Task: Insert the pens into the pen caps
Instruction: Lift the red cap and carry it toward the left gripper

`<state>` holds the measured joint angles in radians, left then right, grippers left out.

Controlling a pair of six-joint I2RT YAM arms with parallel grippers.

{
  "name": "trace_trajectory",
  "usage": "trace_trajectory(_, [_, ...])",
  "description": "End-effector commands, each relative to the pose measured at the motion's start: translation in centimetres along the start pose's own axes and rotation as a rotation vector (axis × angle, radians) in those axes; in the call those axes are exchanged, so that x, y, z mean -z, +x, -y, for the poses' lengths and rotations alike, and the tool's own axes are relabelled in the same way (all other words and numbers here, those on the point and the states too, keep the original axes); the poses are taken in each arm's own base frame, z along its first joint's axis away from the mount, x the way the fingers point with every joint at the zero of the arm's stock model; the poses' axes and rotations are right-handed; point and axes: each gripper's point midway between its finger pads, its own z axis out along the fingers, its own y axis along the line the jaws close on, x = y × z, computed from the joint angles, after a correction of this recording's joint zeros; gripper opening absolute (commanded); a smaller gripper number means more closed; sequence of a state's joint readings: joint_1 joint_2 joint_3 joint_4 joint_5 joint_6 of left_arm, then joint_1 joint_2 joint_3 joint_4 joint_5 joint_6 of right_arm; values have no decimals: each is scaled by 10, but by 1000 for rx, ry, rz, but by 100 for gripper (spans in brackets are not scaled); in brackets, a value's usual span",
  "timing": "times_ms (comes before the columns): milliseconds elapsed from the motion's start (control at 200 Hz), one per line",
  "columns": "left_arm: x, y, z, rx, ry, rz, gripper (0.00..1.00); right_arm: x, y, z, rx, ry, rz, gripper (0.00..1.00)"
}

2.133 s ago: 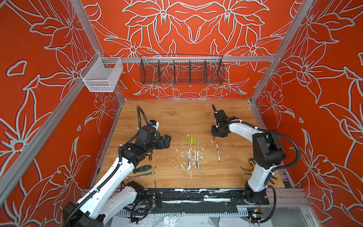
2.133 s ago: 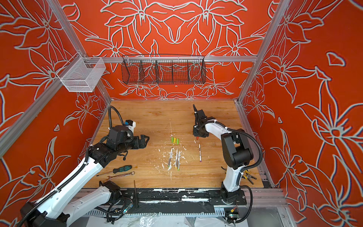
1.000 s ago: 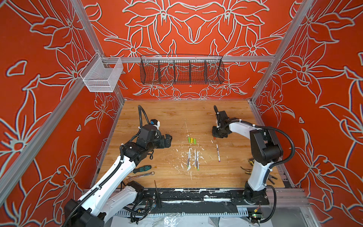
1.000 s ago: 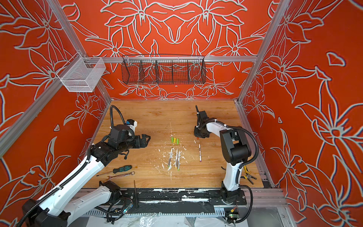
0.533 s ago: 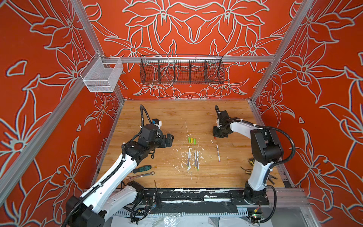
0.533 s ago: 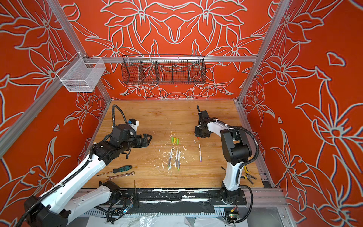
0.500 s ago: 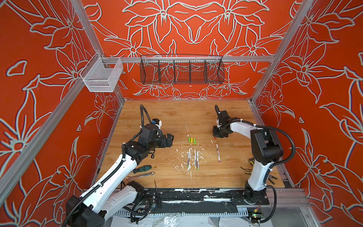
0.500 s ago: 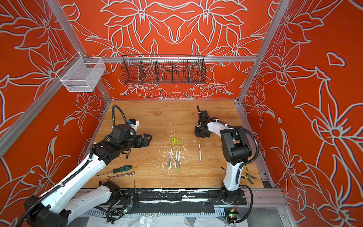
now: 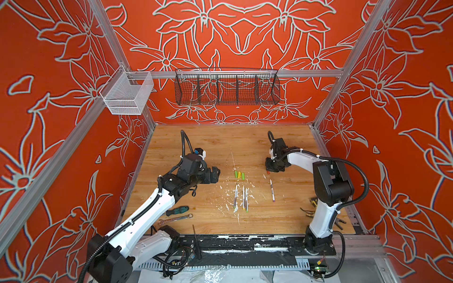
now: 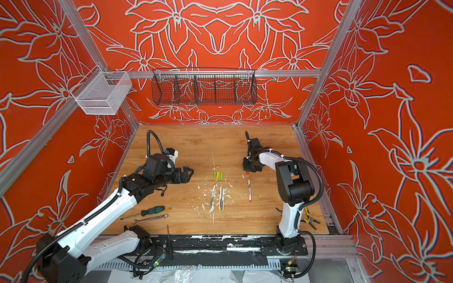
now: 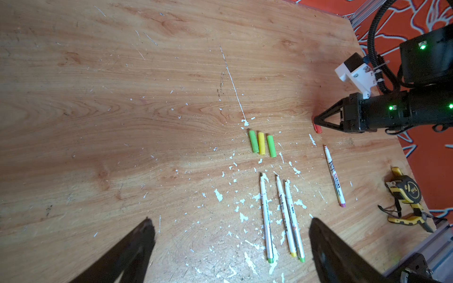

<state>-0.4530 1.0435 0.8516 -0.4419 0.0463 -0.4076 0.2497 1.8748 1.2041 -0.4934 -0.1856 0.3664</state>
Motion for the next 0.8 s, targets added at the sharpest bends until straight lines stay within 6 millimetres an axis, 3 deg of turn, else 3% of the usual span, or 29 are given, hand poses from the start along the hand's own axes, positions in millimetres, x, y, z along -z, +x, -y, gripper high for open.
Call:
trace_trajectory(0, [0, -7, 9, 6, 26, 21, 97, 9, 10, 1, 14, 0, -20, 5])
trace_trajectory(185, [-5, -5, 12, 1, 42, 16, 97, 16, 10, -1, 21, -11, -10, 4])
trace_trajectory(455, [-13, 3, 37, -23, 177, -3, 97, 20, 12, -12, 40, -71, -3, 4])
trace_trajectory(791, [-19, 16, 62, -42, 345, -28, 97, 37, 20, -51, 158, -254, 47, 4])
